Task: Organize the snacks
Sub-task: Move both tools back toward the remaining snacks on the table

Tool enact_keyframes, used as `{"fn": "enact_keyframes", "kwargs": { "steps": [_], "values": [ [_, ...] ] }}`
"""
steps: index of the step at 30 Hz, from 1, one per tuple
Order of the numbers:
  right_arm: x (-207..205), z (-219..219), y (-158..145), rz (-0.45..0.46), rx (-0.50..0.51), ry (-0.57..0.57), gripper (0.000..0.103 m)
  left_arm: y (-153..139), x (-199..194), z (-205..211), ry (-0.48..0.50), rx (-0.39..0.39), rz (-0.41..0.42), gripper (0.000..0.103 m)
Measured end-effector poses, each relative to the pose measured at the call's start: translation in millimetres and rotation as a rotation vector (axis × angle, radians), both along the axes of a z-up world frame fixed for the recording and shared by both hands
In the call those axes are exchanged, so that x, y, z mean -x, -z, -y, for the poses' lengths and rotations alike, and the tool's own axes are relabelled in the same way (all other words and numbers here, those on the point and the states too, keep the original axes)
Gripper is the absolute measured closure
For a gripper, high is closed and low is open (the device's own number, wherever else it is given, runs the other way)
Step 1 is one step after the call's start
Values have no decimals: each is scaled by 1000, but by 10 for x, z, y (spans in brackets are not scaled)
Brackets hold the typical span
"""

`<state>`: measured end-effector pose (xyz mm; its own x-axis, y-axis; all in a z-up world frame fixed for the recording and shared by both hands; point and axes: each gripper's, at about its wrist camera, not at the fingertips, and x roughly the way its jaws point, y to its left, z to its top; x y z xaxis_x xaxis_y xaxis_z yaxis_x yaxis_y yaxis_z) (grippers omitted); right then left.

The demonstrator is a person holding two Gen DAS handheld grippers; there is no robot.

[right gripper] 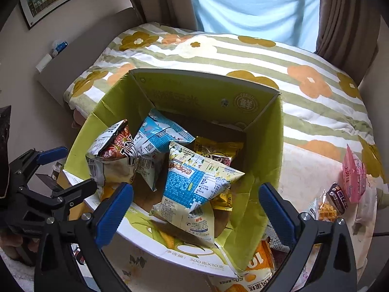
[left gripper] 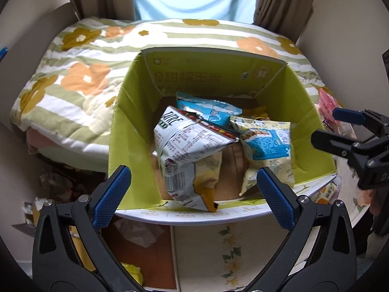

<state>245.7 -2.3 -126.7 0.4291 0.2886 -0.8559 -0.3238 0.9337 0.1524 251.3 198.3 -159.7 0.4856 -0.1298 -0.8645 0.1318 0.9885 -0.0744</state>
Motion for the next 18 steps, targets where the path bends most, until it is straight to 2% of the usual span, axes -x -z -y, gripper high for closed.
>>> {"fn": "enact_keyframes", "kwargs": {
  "steps": [9,18],
  "values": [
    [175,535,-303,81,15,71,0,-185,223,293,22,31,44,1],
    [513,1146,-422,146,53,16,0,-305,557,936,46,53,80,1]
  ]
}}
